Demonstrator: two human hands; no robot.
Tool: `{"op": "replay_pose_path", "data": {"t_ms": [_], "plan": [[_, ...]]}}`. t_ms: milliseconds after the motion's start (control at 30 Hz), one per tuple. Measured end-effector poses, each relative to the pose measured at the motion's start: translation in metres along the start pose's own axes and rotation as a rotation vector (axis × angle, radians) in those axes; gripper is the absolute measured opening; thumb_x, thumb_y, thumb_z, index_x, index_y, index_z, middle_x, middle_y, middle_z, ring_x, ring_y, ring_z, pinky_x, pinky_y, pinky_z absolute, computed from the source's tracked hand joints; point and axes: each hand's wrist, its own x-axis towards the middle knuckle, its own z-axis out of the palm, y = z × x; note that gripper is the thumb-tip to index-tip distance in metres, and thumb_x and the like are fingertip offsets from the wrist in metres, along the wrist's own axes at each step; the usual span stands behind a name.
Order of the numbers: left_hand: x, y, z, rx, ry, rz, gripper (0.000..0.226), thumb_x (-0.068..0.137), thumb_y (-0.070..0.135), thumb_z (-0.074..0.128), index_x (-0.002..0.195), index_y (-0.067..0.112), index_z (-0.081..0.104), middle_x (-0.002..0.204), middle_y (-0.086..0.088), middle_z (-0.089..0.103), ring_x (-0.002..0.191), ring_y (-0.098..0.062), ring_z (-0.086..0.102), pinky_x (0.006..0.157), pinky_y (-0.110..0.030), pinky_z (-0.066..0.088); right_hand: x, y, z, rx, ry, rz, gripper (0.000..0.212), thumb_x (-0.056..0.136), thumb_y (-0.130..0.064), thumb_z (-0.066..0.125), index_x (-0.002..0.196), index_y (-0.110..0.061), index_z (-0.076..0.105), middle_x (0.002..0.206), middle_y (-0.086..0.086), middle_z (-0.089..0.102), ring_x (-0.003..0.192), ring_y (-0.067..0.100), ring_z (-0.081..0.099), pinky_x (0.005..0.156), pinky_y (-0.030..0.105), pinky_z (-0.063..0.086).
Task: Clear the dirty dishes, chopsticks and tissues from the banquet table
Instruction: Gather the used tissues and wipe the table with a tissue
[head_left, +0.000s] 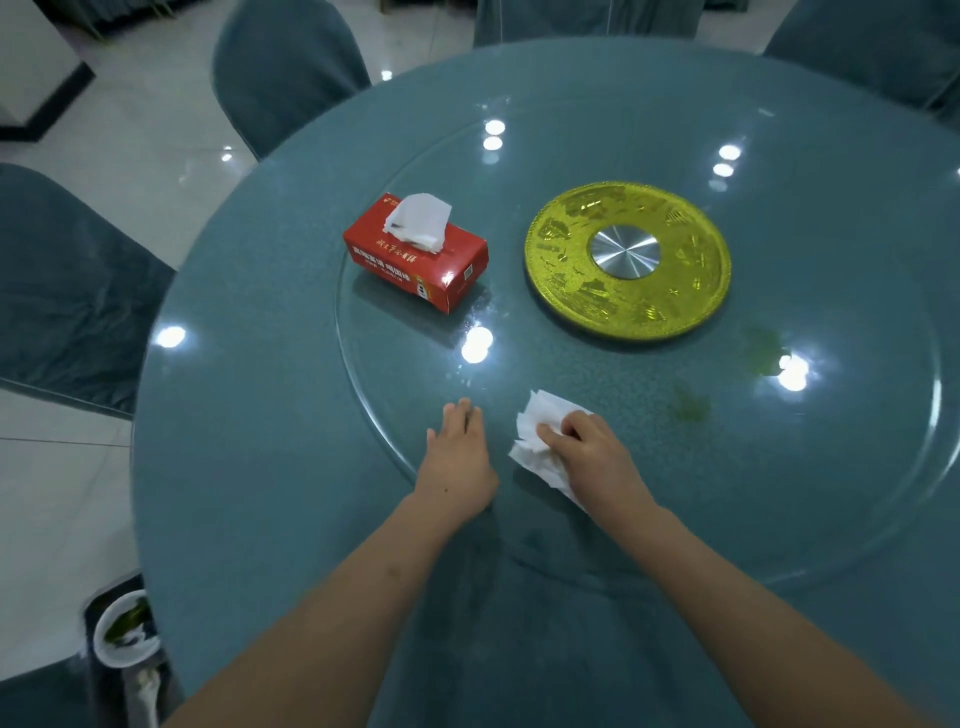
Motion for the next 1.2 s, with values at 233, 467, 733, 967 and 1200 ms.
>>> {"op": "replay_pose_path", "data": {"t_ms": [233,467,733,967,1200], "plan": [[0.009,-0.01,-0.01,0.065,-0.009,-0.005,0.077,0.09,0.007,0.051,0.157,0.002,0.015,0.167,-0.011,0.003,0.154,-0.03,0.008,0.124,-0.049,0.016,0.022,0.013,-0.024,-0.135,-0.004,0.05,0.013,0.101,-0.025,0.056,0.091,-0.02,0.063,0.104,0.007,0.054,0.098,0.03,0.051,0.083,0.044,0.04],[0.019,-0.01,-0.022,0.14,0.036,-0.062,0.069,0.09,0.014,0.05,0.154,0.004,0.027,0.166,-0.011,0.013,0.151,-0.037,0.014,0.123,-0.046,0.02,0.002,-0.015,-0.004,-0.08,-0.001,0.074,0.052,0.063,0.004,0.089,0.112,-0.005,0.074,0.089,0.011,0.058,0.078,0.032,0.057,0.052,0.036,0.048],[-0.003,0.021,0.015,-0.088,0.226,0.143,0.061,0.091,-0.003,0.044,0.15,0.011,0.042,0.156,-0.004,0.035,0.137,-0.025,0.032,0.111,-0.026,0.033,-0.044,-0.028,-0.01,-0.017,-0.037,-0.102,0.043,0.074,-0.004,0.082,0.114,-0.014,0.073,0.088,0.001,0.054,0.081,0.022,0.052,0.052,0.03,0.044],[0.005,0.047,0.017,-0.09,0.181,0.145,0.067,0.093,0.001,0.043,0.158,0.007,0.03,0.168,-0.008,0.021,0.148,-0.028,0.021,0.123,-0.031,0.02,0.003,0.043,-0.036,-0.171,0.091,0.116,0.026,0.073,-0.021,0.09,0.097,-0.017,0.079,0.082,0.002,0.057,0.082,0.029,0.056,0.047,0.035,0.048],[0.015,0.054,0.019,-0.022,0.1,0.103,0.068,0.093,0.004,0.046,0.158,0.009,0.025,0.169,-0.002,0.008,0.144,-0.028,0.018,0.114,-0.034,0.035,0.055,0.1,-0.052,-0.205,0.109,0.237,0.027,0.074,-0.006,0.087,0.1,-0.011,0.081,0.083,0.008,0.06,0.082,0.034,0.058,0.058,0.032,0.042]]}}
